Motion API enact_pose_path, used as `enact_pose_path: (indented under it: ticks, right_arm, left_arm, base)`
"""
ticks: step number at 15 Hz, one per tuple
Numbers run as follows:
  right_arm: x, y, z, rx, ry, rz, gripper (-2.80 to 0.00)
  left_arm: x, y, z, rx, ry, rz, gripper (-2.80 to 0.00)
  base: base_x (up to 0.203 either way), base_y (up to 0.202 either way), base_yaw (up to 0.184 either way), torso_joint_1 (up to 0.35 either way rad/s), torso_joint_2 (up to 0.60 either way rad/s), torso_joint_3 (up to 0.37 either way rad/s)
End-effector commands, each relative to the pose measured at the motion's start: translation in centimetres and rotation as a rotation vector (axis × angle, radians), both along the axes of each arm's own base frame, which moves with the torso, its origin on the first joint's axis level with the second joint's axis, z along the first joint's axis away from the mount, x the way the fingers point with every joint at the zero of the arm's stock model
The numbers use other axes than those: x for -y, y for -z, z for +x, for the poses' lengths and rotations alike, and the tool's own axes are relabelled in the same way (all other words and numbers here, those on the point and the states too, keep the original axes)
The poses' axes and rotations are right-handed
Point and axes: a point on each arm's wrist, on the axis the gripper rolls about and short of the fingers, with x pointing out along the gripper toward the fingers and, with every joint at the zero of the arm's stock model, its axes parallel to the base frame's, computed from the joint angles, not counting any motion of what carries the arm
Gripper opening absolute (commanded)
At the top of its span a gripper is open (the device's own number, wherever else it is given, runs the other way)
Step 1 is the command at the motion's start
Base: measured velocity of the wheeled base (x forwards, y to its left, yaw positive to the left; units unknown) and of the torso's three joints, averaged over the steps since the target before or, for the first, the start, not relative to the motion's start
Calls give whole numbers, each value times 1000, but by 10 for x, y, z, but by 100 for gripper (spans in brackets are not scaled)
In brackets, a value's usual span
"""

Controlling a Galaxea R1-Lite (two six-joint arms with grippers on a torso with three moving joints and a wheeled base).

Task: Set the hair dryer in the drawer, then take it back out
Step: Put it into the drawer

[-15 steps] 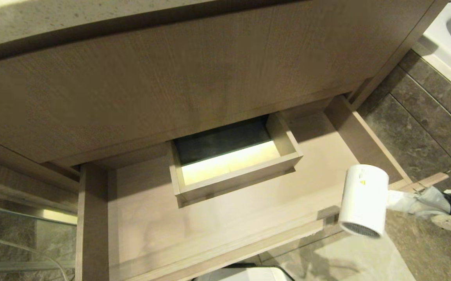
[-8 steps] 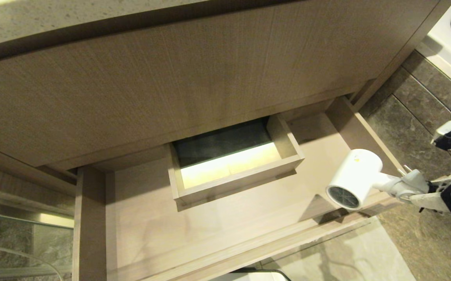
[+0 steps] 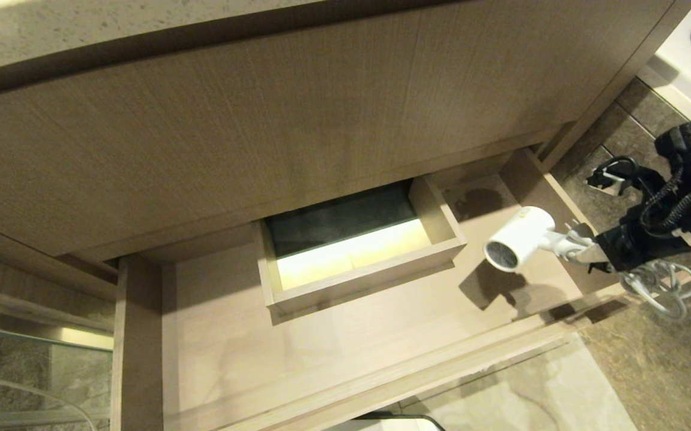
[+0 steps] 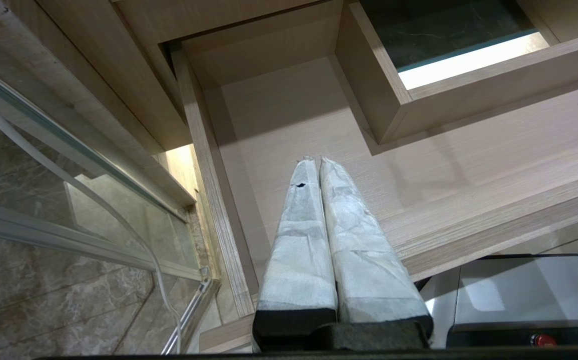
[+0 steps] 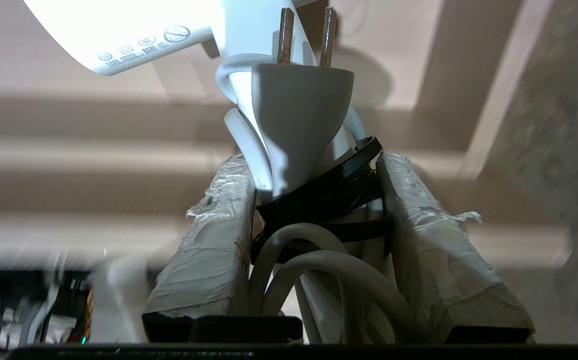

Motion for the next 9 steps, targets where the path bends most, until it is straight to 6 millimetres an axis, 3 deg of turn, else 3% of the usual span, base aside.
enact_pose_path:
  ticks: [1,4,9]
  right_arm:
    - [22,23,55,-34,52,2,-280]
    - [43,39,93,4,95,-1,-280]
    - [48,71,124,26,104,23,-280]
  left_arm:
    - [0,0,0,-1,0,0,-280]
    - [0,0,0,-1,0,0,-280]
    - [0,0,0,-1,0,0,-280]
  base:
    - [0,0,0,0,0,0]
    - [0,0,0,0,0,0]
    - [0,0,0,0,0,0]
